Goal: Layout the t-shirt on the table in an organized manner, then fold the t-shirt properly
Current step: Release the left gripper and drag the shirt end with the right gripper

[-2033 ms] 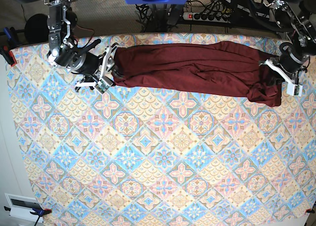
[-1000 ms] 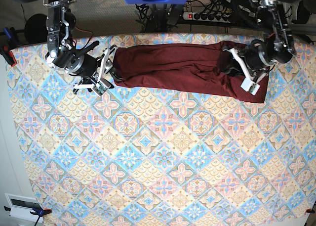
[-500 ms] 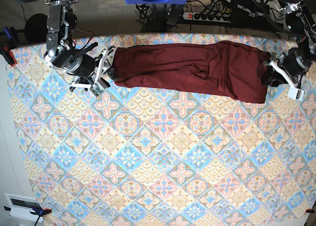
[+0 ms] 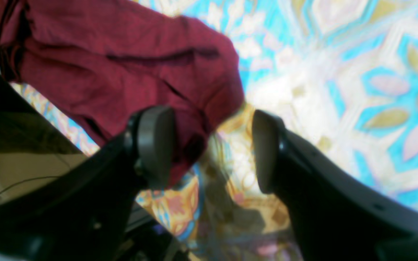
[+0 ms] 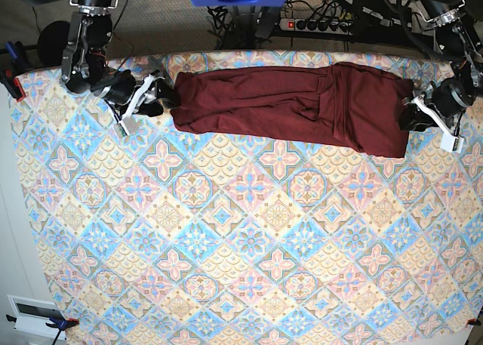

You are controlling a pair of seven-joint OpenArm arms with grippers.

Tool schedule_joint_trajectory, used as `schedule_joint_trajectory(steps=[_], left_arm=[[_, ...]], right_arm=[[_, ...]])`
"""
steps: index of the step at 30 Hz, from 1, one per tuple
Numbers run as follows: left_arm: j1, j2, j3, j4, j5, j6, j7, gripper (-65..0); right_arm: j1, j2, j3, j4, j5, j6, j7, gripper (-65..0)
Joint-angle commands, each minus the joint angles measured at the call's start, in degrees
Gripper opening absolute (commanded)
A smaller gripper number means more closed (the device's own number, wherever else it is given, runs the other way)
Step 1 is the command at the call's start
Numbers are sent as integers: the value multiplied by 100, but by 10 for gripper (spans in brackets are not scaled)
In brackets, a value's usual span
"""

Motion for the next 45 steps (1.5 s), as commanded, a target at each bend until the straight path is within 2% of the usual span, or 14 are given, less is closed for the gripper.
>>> schedule_joint_trajectory(steps=[1,4,14,22,24,30,32,38,45], left_arm=[[-38,-112,-32,80,-97,-9,-93,-453],[-38,-112,-32,54,-97,-9,-93,-453],[-47,-112,-32,54,-97,-9,-93,-453],[-161,-112,-49,54,-97,-9,-93,-453],[-161,-112,-49,54,-97,-9,-93,-453],[-170,-112,-49,54,-106,-9,-93,-453],[-170,-112,-49,54,-106,-9,-93,-453],[-126,-112,-49,54,-133,-9,-348,-453],[-143,-112,-49,54,-141,-9,-357,-453]], right_arm=[[50,69,25,75,137,49,94,-318],[50,43,-19,66,137,49,103,-318],[50,-449,-45,-391,146,49,76,-318],[50,-687,-458,-646,146,49,120,-324],[50,-722,-449,-760,146,49,120,-363],[419,-722,-432,-804,146,49,129,-591],[587,-722,-194,-822,146,41,129,-650],[1044,-643,526,-866,102,41,120,-648],[1466,78,1159,-1437,-241,41,120,-647]])
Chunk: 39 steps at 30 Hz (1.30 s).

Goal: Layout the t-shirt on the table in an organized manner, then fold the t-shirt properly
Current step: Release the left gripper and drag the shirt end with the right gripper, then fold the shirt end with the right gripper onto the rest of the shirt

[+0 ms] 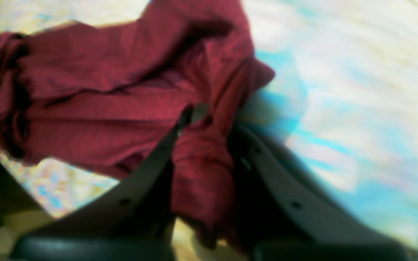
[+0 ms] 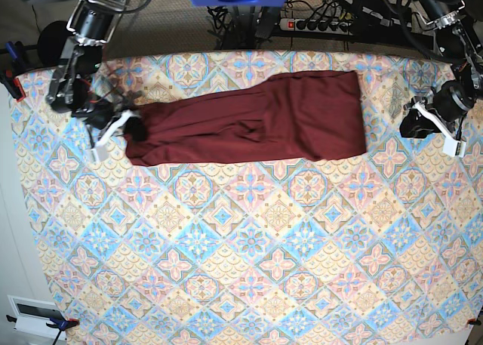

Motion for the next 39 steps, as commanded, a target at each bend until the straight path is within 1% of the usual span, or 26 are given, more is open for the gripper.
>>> schedule_joint_trajectory(steps=[1,5,9,11,13,16,20,22,25,28,35,37,39], left_arm=[[-36,-116,-47,76,-102,-7,-121,-453],[-45,-90,-38,76,-93,-7,-121,-453],[-54,42,-38,76,-58,-7,-121,-453],[-54,42,-30,76,-58,-7,-130,-453],[-54,42,-30,76,-58,-7,-130,-453],[-54,51,-30,76,-58,-7,-130,-453],[-54,157,-21,76,-49,-7,-130,-453],[-45,165,-12,76,-40,-7,-130,-453],[-45,174,-12,76,-40,-7,-130,-453],[-45,245,-12,76,-40,-7,-130,-453],[-45,271,-12,76,-40,-7,-130,-453],[-45,271,-12,76,-40,-7,-130,-453],[-45,271,-12,76,-40,-7,-130,-453]], right_arm=[[203,159,76,16,80,43,127,-647],[466,494,111,-81,-166,52,127,-646],[466,529,76,-28,-149,52,83,-646],[458,529,40,262,-52,52,74,-646],[458,502,-223,666,141,52,74,-646],[291,450,-927,1176,546,56,127,-646],[124,186,-1472,1862,1012,56,127,-646],[115,-16,-1630,2213,1073,56,109,-646],[115,-210,-1885,2547,1091,56,92,-646],[106,-377,-2263,2741,1082,56,101,-646],[141,-1089,-2817,2723,1056,56,118,-646],[141,-1265,-3001,2715,889,56,118,-646],[150,-1326,-3265,2697,572,56,118,-646]])
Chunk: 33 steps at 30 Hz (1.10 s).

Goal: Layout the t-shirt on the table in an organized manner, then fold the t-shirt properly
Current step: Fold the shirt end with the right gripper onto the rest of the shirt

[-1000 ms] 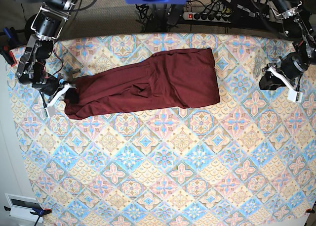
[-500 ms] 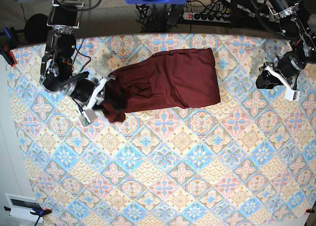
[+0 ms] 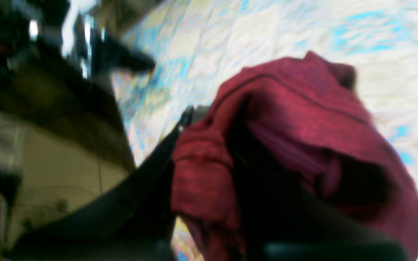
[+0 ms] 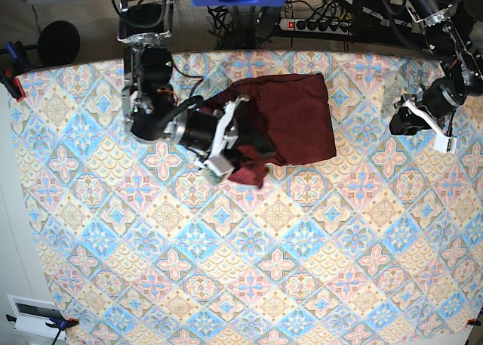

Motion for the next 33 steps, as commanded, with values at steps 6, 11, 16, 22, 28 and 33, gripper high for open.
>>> schedule_joint_trajectory(steps=[6,11,16,22,28,33], left_arm=[[-43,-107,-36,80,-106,-9,-110,-453],[-43,-107,-36,80,-106,-9,-110,-453],[-43,-98,-36,80,-106,-9,-110,-453],[-43,-98,-36,80,-106,-9,-110,-453],[-34,-98,-36,80,-106,-9,-110,-453],[-25,-98,-36,80,-115,-9,-110,-453]], right_arm=[[383,-72,-714,-339,-832,8,155,-646],[612,-239,-1294,-603,-1685,8,164,-646],[647,-529,-1470,-664,-2054,8,164,-646],[647,-564,-1980,-717,-2072,8,481,-646],[840,-564,-2894,-1034,-2599,8,577,-581],[1104,-564,-3299,-1060,-3408,-1,1017,-520]])
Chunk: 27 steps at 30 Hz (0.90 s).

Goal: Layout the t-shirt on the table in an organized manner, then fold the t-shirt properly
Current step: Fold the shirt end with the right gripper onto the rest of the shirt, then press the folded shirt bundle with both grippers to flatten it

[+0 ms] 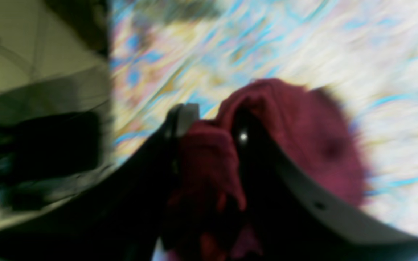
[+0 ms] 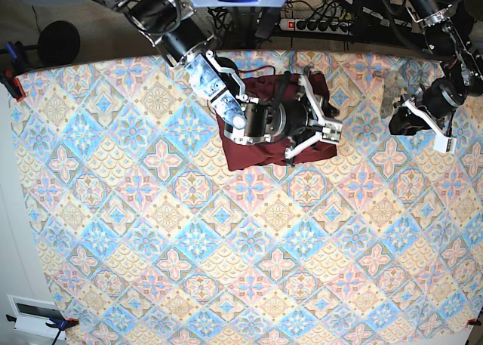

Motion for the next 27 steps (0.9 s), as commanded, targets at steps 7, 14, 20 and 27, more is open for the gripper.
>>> schedule_joint_trajectory(steps=[7,14,20,27], left_arm=[[-8,-90,-27,80,-113,-18,-108,-453],[-52,-116,377,89,-121,-18,-108,-453],[-148,-98,377,89,-121,-18,-108,-453],[-131,-116,377,107,-130,-27,-73,-453]], right_arm=[[11,-9,652,788,3,1,169,-520],[-464,-9,1312,1465,399,1,161,-520],[-560,-18,1312,1439,496,1,169,-519],[-560,-9,1355,1246,496,-8,187,-520]])
